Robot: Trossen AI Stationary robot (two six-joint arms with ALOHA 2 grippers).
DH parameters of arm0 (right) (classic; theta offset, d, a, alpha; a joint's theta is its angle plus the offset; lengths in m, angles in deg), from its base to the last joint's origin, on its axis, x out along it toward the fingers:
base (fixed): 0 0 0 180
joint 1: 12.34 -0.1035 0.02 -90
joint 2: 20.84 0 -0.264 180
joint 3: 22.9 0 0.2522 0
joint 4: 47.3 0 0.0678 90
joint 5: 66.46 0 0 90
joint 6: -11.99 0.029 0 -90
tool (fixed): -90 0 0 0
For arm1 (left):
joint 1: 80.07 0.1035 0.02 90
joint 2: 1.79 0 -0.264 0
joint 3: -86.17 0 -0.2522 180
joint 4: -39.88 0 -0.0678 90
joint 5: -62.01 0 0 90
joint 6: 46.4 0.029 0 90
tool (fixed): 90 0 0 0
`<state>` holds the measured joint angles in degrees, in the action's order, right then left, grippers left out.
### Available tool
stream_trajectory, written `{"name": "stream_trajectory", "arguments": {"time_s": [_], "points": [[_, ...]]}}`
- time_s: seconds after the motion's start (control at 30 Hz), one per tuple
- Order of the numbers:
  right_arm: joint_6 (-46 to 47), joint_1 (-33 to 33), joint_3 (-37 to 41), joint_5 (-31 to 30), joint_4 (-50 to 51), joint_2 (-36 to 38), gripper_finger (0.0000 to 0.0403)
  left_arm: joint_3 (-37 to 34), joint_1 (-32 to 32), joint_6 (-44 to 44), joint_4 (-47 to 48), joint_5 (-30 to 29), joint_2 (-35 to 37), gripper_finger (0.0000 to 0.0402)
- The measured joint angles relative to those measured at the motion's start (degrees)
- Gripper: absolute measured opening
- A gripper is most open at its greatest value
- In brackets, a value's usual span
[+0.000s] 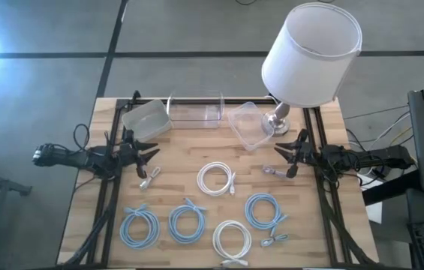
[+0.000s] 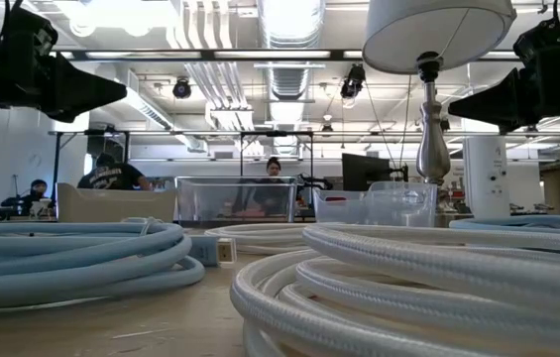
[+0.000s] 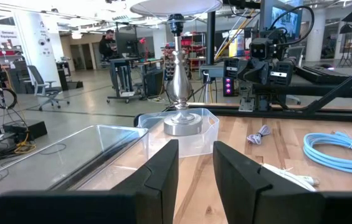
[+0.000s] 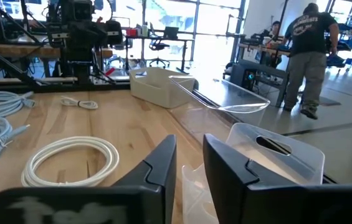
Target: Pick & Place USB Port
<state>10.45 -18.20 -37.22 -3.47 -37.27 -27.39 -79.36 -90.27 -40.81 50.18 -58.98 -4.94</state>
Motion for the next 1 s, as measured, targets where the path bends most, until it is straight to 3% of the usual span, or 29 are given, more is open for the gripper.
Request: {"name": "stream_trajectory", "arguments": {"time_s": [0.3, 0.7, 1.0], "points": [[-0.1, 0.0, 0.0, 0.0, 0.0, 0.0, 0.0086, 0.0, 0.0, 0.0, 0.0, 0.0, 0.0, 0.0104], [0.0, 0.0, 0.0, 0.0, 0.0, 0.0, 0.0068, 0.0, 0.0, 0.0, 0.0, 0.0, 0.0, 0.0104], [-0.1, 0.0, 0.0, 0.0, 0.0, 0.0, 0.0082, 0.0, 0.0, 0.0, 0.0, 0.0, 0.0, 0.0104]]}}
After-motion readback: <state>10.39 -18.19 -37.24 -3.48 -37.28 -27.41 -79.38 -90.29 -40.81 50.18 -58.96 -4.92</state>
